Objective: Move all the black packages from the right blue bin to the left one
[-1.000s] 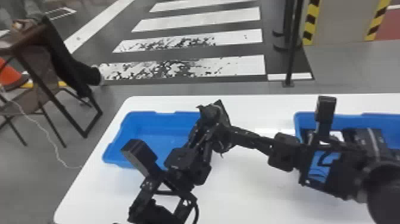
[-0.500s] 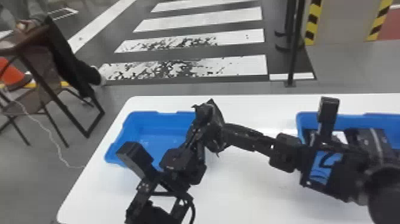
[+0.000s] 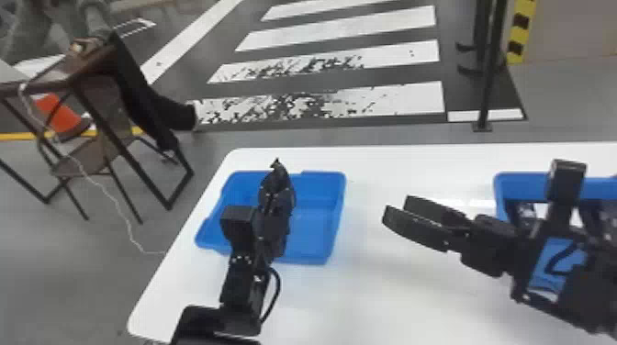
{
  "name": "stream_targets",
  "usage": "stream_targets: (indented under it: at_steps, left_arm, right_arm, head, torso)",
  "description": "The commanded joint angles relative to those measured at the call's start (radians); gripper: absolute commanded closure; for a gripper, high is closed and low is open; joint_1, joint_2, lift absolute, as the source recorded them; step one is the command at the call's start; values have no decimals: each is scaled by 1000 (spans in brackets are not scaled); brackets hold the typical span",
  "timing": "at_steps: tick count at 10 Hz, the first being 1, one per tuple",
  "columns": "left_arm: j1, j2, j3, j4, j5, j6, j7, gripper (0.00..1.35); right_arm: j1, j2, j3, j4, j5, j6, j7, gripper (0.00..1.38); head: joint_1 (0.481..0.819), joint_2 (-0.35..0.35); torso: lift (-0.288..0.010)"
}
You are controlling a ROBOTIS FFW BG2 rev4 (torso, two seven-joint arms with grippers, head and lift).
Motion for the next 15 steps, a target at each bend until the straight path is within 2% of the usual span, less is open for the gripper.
stream_targets:
  at_steps: [1, 2, 3, 4, 5, 6, 7, 8, 10, 12, 13, 15]
  left_arm:
    - [-63, 7, 29, 114, -112, -82, 32, 851]
    - [-48, 7, 39, 114, -81, -126, 30, 234]
    - [-21, 4, 27, 111, -9, -207, 19, 16]
    - [23, -10, 21, 77, 79, -279, -22, 142]
    - [87, -18, 1, -21, 123, -244, -37, 188]
    - [153, -13, -33, -115, 189, -193, -48, 190]
    - [212, -12, -49, -191, 255, -148, -70, 194]
    - [273, -10, -67, -269, 300, -107, -85, 194]
    - [340, 2, -105, -377, 372, -43, -113, 194]
    - [345, 7, -115, -394, 386, -23, -131, 194]
    - [342, 8, -119, -394, 386, -4, -136, 194]
    - [335, 13, -129, -394, 384, 28, -142, 196]
  right_arm:
    - [7, -1, -11, -2, 8, 0, 1, 165]
    - [17, -1, -43, -7, 44, 0, 0, 156]
    - [39, 0, -92, -27, 102, -7, -31, 153]
    - [98, 9, -196, -113, 240, 10, -103, 153]
    - [125, 20, -274, -154, 329, 54, -151, 157]
    - [137, 26, -320, -177, 375, 88, -205, 159]
    - [162, 43, -368, -228, 459, 128, -278, 160]
    - [172, 60, -408, -245, 527, 160, -320, 160]
    - [221, 69, -426, -294, 567, 226, -422, 162]
    - [191, 78, -428, -272, 593, 341, -482, 162]
    - [135, 80, -424, -204, 601, 385, -471, 156]
    - [93, 82, -398, -162, 621, 412, -465, 156]
  head:
    - [695, 350]
    - [695, 350]
    - [695, 350]
    - [695, 350]
    - [695, 350]
    - [695, 297]
    - [695, 240]
    - [695, 215]
    - [695, 111]
    - [695, 42]
    - [695, 28]
    - [695, 12]
  torso:
    - [-140]
    - [-140]
    - [-140]
    - [-140]
    - [-140]
    - [-140]
    - [-140]
    - [-140]
    - [-140]
    - [-140]
    - [-140]
    - [-140]
